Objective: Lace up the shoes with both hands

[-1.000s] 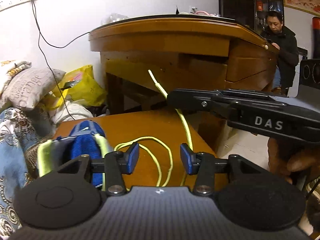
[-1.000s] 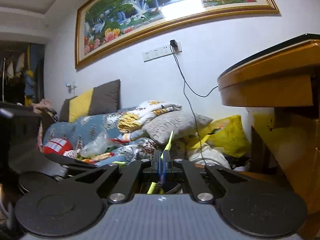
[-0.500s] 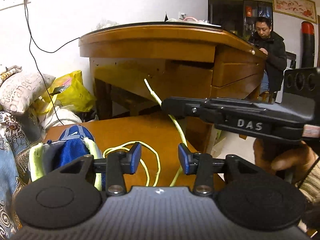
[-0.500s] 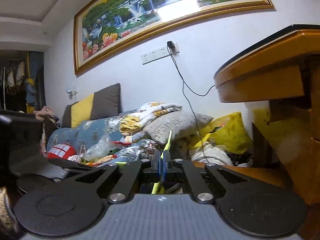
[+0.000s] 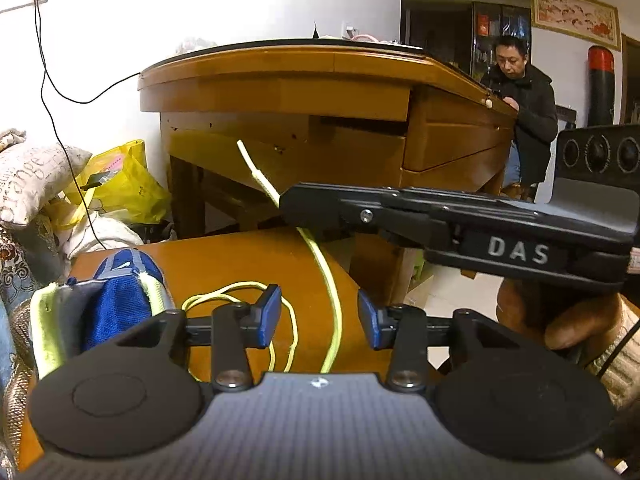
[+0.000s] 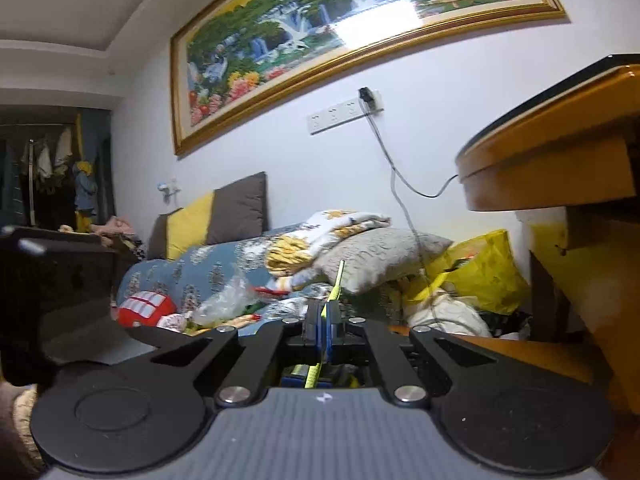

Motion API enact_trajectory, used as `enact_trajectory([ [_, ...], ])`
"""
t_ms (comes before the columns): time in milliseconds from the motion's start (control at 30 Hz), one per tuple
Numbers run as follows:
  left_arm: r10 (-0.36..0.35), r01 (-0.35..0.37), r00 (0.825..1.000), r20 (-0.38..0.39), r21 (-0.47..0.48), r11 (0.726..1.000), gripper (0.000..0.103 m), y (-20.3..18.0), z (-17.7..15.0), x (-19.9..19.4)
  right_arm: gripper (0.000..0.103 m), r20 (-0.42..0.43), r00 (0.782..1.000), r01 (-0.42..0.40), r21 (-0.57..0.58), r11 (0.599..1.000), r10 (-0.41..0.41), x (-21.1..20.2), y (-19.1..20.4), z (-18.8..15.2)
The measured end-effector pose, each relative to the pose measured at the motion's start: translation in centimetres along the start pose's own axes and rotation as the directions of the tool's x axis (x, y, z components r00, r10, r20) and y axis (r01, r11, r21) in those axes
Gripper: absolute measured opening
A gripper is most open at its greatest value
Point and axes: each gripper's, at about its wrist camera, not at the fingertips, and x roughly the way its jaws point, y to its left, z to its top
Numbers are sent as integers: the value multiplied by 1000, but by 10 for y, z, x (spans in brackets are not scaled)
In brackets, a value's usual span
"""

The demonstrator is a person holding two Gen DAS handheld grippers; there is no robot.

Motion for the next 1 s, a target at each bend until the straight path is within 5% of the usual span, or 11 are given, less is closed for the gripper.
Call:
enact_trajectory([
  [100,-1,1,1000,12,-14,1000,15,2,-1,0,1,3,1000,-18,1,1000,18,-2,2,1],
  [267,9,-8,1000,30,-31,999,4,5,-1,-3,1,5,1000,-25,20,999,25,-2,2,1],
  [433,9,-7,999,43,-43,999,3,9,0,-6,5,5,1000,-19,40,999,19,0,-1,0],
  [800,57,-50,997,60,-121,991,3,30,15,-24,38,15,999,39,147,988,-42,-10,-20,-8],
  [1000,65,-47,995,78,-210,977,3,51,36,-40,40,-65,997,-31,209,977,46,-9,-25,-22],
])
